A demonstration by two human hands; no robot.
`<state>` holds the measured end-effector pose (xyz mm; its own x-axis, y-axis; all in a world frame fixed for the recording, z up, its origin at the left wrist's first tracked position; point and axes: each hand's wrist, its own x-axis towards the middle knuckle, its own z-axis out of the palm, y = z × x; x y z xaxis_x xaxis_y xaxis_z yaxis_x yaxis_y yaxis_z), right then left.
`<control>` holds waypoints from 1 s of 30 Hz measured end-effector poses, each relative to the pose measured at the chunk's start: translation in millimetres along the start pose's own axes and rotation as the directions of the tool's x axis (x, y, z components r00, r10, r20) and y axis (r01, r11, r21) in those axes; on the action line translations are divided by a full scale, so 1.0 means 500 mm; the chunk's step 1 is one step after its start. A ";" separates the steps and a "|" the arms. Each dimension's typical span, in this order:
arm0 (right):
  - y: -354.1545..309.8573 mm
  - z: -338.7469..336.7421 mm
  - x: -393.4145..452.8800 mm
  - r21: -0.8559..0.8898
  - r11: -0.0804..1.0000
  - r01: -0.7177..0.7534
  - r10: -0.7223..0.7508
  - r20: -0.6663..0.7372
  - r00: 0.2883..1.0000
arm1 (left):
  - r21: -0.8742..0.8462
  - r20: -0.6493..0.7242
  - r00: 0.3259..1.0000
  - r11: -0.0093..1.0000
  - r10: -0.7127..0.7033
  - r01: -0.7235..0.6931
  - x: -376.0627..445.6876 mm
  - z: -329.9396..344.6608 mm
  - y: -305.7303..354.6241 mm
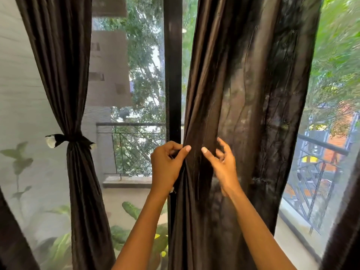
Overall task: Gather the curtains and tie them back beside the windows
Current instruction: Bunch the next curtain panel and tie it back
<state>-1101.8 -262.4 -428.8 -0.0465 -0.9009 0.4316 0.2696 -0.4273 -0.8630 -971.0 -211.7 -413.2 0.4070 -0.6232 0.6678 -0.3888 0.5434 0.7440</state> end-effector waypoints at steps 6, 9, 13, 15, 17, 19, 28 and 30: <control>0.024 0.008 -0.067 -0.608 0.623 0.492 -0.663 -0.077 0.744 | 0.159 -0.115 0.982 0.979 0.148 -0.129 -0.015 0.024 0.004; 0.039 0.030 -0.087 -0.653 0.542 0.528 -0.650 0.073 0.757 | 0.161 -0.102 0.976 0.972 0.192 -0.174 -0.030 0.040 0.006; 0.043 0.028 -0.091 -0.647 0.534 0.545 -0.629 0.127 0.767 | 0.046 -0.057 0.982 0.983 0.178 -0.176 -0.044 0.039 0.009; 0.046 0.022 -0.098 -0.657 0.507 0.558 -0.615 0.178 0.768 | 0.001 -0.026 0.987 0.987 0.160 -0.160 -0.048 0.037 0.014; 0.052 0.018 -0.104 -0.665 0.474 0.577 -0.584 0.253 0.771 | -0.012 -0.029 0.991 0.991 0.132 -0.133 -0.046 0.036 0.017; 0.052 0.012 -0.108 -0.609 0.536 0.585 -0.555 0.269 0.787 | 0.009 -0.052 0.991 0.993 0.122 -0.121 -0.040 0.034 0.017; 0.031 -0.011 -0.036 -0.256 0.950 0.179 -0.218 -0.134 0.967 | 0.022 -0.052 0.994 0.996 0.091 -0.090 -0.034 0.043 0.007; 0.028 -0.019 -0.036 -0.225 0.952 0.208 -0.244 -0.145 0.959 | 0.026 -0.054 0.995 0.996 0.082 -0.080 -0.032 0.044 0.005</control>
<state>-1106.2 -253.0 -451.2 -0.2495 -0.7707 0.5863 0.0303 -0.6114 -0.7908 -996.6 -212.7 -422.6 0.4179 -0.5455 0.7265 -0.4413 0.5771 0.6872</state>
